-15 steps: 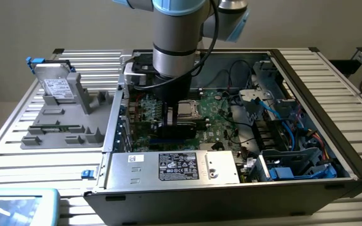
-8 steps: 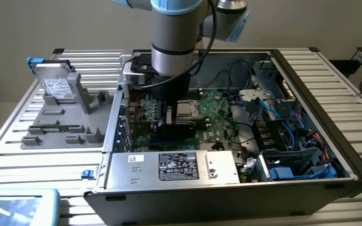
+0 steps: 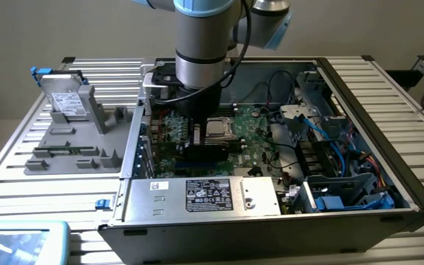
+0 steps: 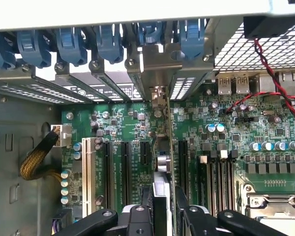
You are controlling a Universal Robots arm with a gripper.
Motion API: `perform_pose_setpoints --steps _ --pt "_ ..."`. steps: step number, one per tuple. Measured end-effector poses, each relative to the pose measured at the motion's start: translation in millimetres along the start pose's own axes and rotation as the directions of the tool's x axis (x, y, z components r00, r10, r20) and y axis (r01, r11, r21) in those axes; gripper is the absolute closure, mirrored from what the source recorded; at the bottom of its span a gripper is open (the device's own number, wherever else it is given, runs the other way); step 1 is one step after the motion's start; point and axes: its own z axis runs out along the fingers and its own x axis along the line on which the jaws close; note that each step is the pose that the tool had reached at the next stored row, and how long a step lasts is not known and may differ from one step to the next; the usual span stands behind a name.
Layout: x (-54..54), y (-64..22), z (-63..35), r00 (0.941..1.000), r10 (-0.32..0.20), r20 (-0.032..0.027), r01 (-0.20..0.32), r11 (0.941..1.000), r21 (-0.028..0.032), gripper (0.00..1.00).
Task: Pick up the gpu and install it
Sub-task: 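Insert the gpu into the slot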
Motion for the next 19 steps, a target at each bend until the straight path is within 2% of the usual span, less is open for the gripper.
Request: perform_pose_setpoints --steps 14,19 --pt "0.1 0.3 0.4 1.0 0.0 0.0 0.0 1.0 0.0 0.71" --pt "0.1 0.4 0.7 1.0 0.0 -0.0002 0.0 1.0 0.0036 0.71"
